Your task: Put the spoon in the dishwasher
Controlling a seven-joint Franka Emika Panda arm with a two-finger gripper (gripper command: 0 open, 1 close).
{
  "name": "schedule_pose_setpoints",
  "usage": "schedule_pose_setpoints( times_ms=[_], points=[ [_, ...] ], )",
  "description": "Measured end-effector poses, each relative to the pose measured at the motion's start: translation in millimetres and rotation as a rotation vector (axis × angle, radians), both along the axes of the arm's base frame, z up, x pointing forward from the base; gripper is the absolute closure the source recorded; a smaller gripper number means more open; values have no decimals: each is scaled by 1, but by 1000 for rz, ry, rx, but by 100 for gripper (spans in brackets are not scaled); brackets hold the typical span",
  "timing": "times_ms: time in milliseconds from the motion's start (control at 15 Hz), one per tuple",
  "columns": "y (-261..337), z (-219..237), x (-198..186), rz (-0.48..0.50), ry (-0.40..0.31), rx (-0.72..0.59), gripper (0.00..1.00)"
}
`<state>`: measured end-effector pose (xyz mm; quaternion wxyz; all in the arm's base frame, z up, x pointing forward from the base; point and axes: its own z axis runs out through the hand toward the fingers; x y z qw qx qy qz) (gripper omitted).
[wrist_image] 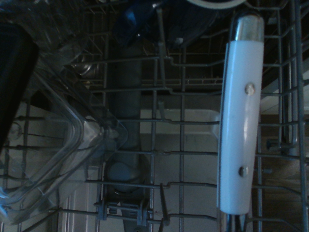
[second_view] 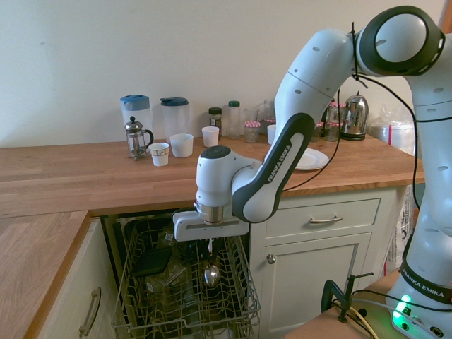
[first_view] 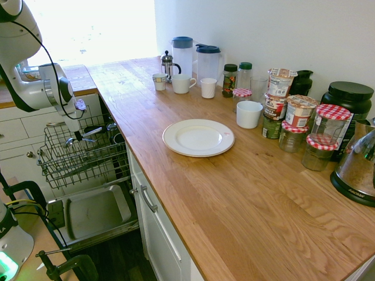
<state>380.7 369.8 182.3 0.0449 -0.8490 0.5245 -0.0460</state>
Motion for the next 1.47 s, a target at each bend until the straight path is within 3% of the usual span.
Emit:
schedule_pose_setpoints(
  times_ms=[733,800,1467],
  points=[
    [-3,-73,6,-43,100,-17,100],
    [-4,-79,10,-43,108,-18,0],
    [0,-96,22,-33,135,-10,0]
  ],
)
